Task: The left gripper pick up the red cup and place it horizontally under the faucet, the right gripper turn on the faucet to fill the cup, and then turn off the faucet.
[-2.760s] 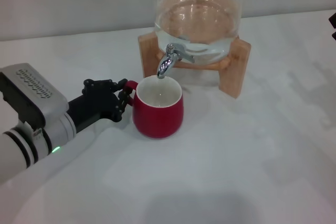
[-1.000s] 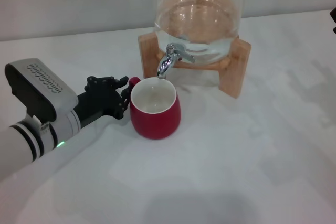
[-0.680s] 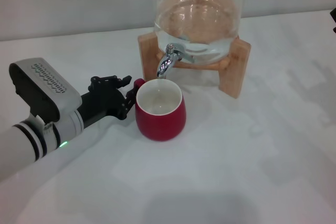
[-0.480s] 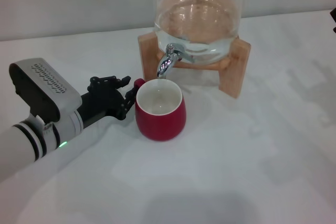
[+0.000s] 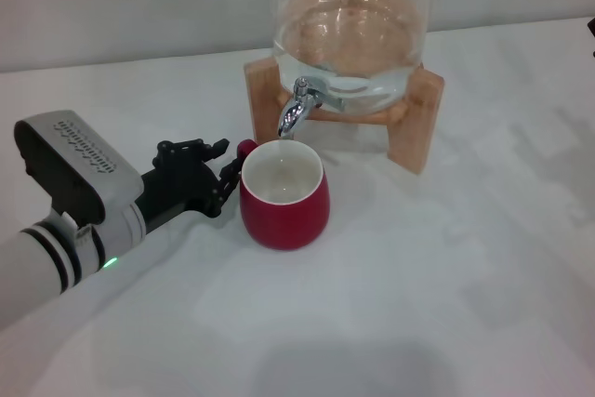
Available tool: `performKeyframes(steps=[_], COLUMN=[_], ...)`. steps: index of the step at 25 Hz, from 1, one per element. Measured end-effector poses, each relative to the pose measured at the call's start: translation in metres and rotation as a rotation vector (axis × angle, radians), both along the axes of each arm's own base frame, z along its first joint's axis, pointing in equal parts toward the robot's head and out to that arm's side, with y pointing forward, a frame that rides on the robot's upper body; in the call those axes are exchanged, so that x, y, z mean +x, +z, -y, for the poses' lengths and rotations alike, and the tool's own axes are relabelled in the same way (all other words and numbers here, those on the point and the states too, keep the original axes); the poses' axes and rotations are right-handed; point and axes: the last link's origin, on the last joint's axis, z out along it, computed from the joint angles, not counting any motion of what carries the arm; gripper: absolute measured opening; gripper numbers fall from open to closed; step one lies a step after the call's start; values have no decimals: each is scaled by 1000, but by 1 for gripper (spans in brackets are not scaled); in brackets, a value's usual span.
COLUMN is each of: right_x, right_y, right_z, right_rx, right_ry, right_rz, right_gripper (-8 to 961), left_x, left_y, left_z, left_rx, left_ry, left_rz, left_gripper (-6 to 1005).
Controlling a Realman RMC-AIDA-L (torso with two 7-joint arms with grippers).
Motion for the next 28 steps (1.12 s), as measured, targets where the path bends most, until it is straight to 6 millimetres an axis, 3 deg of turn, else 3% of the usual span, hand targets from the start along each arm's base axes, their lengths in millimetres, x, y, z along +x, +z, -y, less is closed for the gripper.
performKeyframes(steps=[16,28], right_x=[0,2], right_y=[0,0], right_z=[0,1], right_rx=[-1,-3], right_ry=[0,-7], right_rz=[1,0], right_gripper=[858,858], left_x=[-17,-31], left_y=[11,34], left_z=[1,10], left_rx=[99,352], left_ry=[46,77], left_rz=[12,57], left_gripper=[300,341])
